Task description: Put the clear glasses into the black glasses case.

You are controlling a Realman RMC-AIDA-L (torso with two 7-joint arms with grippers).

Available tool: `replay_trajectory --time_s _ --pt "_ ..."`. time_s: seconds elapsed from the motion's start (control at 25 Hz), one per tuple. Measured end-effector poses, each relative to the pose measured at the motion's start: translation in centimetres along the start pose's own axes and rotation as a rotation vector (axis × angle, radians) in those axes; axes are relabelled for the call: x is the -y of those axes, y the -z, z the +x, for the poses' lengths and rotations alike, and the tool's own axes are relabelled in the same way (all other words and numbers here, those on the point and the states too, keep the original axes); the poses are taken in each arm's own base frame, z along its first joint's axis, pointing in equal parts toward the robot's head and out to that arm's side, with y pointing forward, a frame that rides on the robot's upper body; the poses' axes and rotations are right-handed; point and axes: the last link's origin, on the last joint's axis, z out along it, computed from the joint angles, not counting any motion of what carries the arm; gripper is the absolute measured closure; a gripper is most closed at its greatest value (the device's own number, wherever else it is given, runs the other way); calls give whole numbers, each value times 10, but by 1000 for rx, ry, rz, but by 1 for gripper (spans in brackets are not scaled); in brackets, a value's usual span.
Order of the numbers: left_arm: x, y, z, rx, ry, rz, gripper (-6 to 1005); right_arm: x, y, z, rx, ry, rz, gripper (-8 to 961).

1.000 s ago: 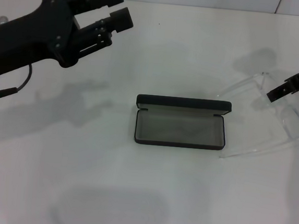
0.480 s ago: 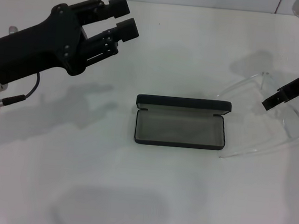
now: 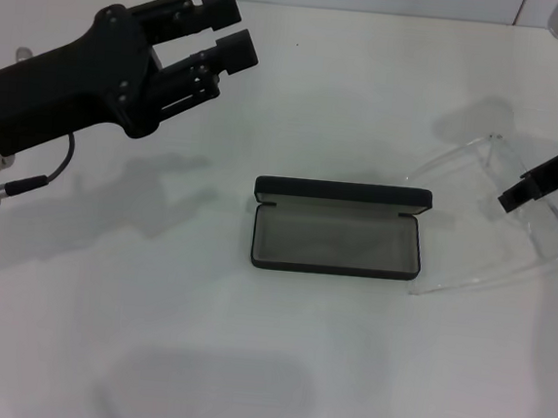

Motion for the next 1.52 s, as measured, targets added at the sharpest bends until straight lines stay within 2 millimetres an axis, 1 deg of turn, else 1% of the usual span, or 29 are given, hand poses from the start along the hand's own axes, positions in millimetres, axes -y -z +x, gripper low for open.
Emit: replay_trajectory --time_s 0.28,0.48,0.68,0.88,1.08,1.2,1.32,1.36,1.48,1.52 --pt "0 0 0 0 1 -1 528 4 -1 3 -3 -2 23 497" --pt "0 0 -2 -10 16 5 532 9 -2 4 14 -4 42 571" --pt "2 -1 -3 -19 27 7 535 12 -4 8 21 5 65 668" --pt "1 -2 -3 -19 27 -3 539 22 3 13 70 2 111 738" --pt "-3 -3 -4 -23 26 -29 543 36 23 19 160 -7 188 802" --pt "-6 -5 -6 -30 32 -55 545 45 37 29 227 -14 246 829" --pt "-10 -9 -7 -39 38 -92 547 51 59 41 324 -28 280 830" --pt "-11 -9 -8 -44 37 -99 548 52 69 46 371 -31 284 831" --pt "-13 -7 -7 -76 41 -95 551 46 94 57 514 -5 241 833" --pt "-14 -6 -7 -87 44 -92 554 40 103 59 578 23 205 833"
